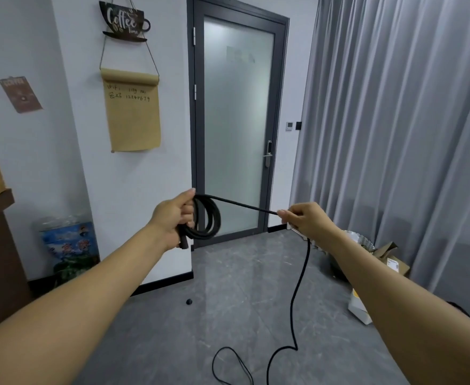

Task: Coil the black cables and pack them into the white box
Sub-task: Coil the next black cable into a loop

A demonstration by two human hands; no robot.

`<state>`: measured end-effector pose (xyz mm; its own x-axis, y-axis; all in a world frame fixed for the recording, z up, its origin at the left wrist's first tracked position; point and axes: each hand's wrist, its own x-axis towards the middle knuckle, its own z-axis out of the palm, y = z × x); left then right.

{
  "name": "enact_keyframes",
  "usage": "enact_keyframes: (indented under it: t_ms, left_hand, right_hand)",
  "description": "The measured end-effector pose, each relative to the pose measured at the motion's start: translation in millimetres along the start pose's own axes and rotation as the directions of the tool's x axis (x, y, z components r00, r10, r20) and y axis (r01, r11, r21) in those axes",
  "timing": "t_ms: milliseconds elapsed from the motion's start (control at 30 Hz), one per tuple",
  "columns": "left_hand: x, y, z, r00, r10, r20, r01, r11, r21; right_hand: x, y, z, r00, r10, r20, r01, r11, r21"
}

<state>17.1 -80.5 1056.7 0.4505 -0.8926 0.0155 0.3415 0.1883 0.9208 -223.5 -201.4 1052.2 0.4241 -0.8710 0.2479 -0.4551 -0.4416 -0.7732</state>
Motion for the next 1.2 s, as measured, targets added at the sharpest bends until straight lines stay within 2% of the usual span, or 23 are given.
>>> enact_keyframes:
  t_ms: [133,233,300,400,500,600,700,767,833,933,1033,1200]
  left_hand:
    - [10.3,9.0,-20.5,0.978,0.048,-0.201,-0.064,0.995,-0.077]
    - [14.0,8.5,-25.6,0.945,0.105,-0.308,-0.109,0.994,0.005]
    - [15.2,6.3,-21.6,0.93,0.181,-0.32,-0.158,0.983,0.096]
    - [16.2,4.9,-14.0,0.918,0.286,-0.275,-0.223,0.945,0.239]
    - [14.2,2.3,-6.4,0.917,0.36,-0.171,-0.265,0.871,0.414]
    - [8.8,-1.9,3.7,0.913,0.396,-0.103,-0.293,0.808,0.511]
    - [1.6,-5.7,11.9,0.929,0.371,-0.011,-0.306,0.782,0.542]
    - [-4.1,-8.1,16.2,0.942,0.33,0.06,-0.307,0.778,0.548]
    - [-8.7,-9.6,20.0,0.957,0.268,0.11,-0.287,0.822,0.492]
    - [-12.9,-8.6,24.9,0.98,0.148,0.131,-0.186,0.914,0.361]
    - [-15.2,-8.7,28.2,0.985,0.077,0.156,-0.119,0.953,0.279]
    - [-20.8,-10.4,36.3,0.973,-0.032,0.23,0.015,0.997,0.074]
  right_hand:
    - [1.4,22.0,-6.2,0.993,0.064,-0.102,-0.066,0.998,-0.018]
    - [3.4,19.2,-1.9,0.982,0.038,-0.186,-0.046,0.998,-0.038]
    - [4.4,6.1,6.0,0.977,-0.048,-0.206,0.017,0.989,-0.15]
    - [1.0,-19.3,19.2,0.975,-0.2,-0.098,0.152,0.919,-0.364]
    - [-7.5,-47.2,32.8,0.942,-0.311,0.126,0.334,0.837,-0.433]
    - [-17.6,-75.6,43.1,0.88,-0.381,0.283,0.459,0.835,-0.304]
    - [-24.8,-97.2,46.8,0.857,-0.409,0.315,0.467,0.874,-0.135]
    - [-25.8,-105.0,46.8,0.866,-0.415,0.28,0.436,0.9,-0.016]
    - [-22.3,-107.9,46.0,0.882,-0.412,0.227,0.41,0.91,0.059]
    - [-15.2,-106.3,45.1,0.911,-0.387,0.141,0.374,0.921,0.109]
    - [-9.1,-101.5,43.7,0.942,-0.332,0.06,0.316,0.931,0.183]
    - [-5.6,-97.2,47.3,0.953,-0.303,0.011,0.288,0.916,0.28]
